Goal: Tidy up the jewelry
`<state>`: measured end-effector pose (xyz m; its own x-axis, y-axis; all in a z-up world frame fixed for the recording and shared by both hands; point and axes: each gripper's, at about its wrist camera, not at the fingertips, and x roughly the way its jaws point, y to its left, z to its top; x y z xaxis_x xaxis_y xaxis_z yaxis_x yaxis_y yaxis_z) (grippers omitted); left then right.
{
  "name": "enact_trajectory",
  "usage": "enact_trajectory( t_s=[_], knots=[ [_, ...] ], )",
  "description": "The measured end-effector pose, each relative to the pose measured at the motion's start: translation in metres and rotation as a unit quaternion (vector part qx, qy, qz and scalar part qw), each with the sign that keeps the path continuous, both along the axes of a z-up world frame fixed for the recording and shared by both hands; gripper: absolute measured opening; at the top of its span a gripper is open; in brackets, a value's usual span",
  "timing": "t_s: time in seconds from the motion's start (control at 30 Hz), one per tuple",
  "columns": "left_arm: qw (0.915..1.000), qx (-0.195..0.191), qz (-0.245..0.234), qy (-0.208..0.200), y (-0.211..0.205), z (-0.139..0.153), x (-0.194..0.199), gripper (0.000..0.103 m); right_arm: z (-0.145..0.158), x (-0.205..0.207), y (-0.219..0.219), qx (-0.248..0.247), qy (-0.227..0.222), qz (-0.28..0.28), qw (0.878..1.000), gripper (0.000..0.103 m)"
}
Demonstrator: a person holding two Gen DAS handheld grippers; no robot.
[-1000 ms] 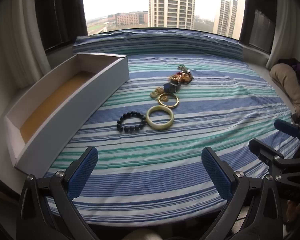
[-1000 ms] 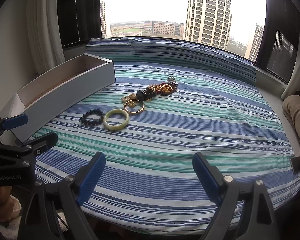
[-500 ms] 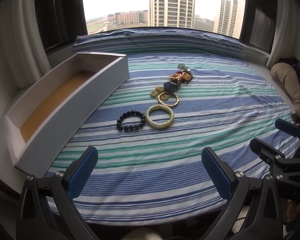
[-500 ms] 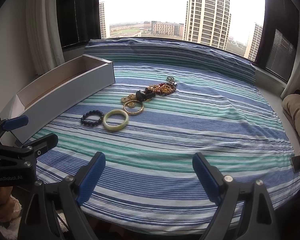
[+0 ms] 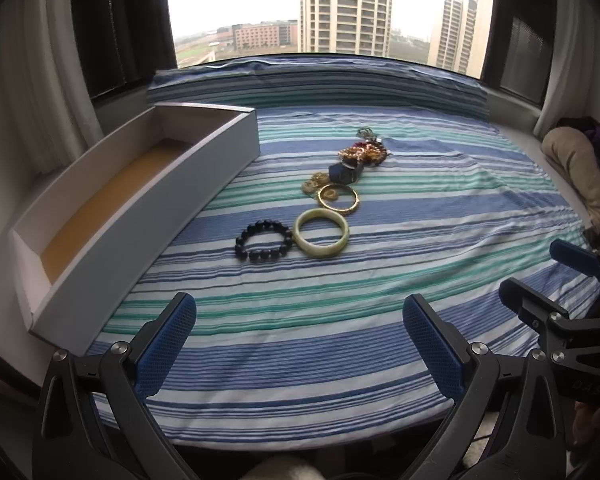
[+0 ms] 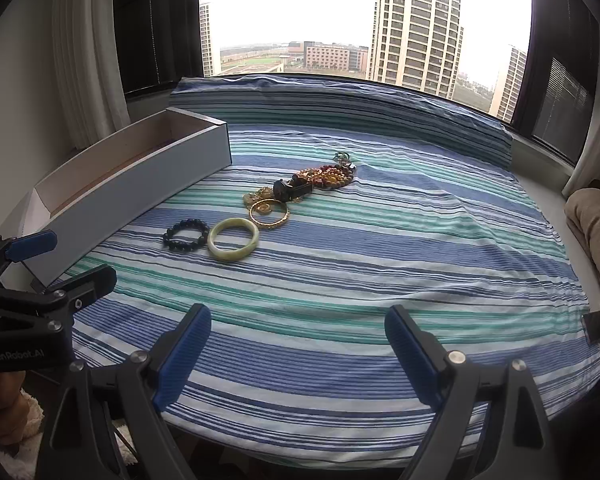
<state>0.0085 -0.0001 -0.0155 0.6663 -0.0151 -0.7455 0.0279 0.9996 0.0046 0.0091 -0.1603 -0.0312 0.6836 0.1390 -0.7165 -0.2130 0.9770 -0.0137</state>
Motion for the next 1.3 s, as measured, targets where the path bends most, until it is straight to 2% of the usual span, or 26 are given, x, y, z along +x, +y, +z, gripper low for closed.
enact_trajectory(
  t_s=[1.3],
  knots=[
    [0.9999,-0.003,0.009,0.008,0.0033,-0.0020,0.0033,0.103,0.0025,0.0005,0.0015,0.001,-0.002,0.006,1.000,0.091]
  ],
)
